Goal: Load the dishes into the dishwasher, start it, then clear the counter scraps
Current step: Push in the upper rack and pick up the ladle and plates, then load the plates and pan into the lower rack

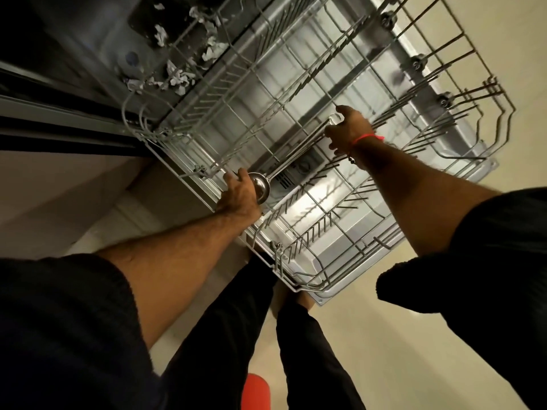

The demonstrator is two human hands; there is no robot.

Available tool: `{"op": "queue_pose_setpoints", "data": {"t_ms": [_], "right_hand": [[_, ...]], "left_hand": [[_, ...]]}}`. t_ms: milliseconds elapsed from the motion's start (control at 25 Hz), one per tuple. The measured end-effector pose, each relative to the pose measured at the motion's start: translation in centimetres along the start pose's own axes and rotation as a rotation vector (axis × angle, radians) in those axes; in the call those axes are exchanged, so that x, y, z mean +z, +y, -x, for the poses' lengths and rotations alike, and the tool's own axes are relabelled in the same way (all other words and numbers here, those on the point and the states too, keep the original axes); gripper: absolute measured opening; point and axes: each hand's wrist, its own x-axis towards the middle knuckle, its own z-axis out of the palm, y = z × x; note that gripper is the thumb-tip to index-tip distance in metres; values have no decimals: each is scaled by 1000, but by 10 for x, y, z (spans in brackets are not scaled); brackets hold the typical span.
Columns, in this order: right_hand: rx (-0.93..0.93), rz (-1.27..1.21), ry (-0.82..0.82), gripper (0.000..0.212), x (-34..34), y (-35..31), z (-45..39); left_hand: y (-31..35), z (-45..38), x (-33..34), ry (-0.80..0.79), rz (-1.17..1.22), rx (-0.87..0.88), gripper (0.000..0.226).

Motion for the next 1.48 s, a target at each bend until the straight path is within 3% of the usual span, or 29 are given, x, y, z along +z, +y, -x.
{"op": "queue_pose_setpoints", "data": {"t_ms": [120, 240, 600, 760, 1040, 1480], "right_hand": [[-119, -77, 137, 46, 0, 8, 23], [-263, -4, 190, 40, 0, 14, 58], [-393, 57, -17, 35, -11, -12, 194], [-388, 73, -98, 34, -35, -27, 283], [-614, 181, -238, 33, -57, -99, 444], [-1015, 388, -463, 31, 55, -237, 632]], "left_hand": [[-4, 2, 1, 55, 53, 38, 99], [-10, 16, -1, 107, 128, 101, 96], [-38, 141, -42, 235, 351, 278, 76], [-59, 236, -67, 268, 384, 243, 71], [-116, 410, -121, 452, 411, 205, 64], [-298, 557, -131, 887, 737, -128, 57]]}}
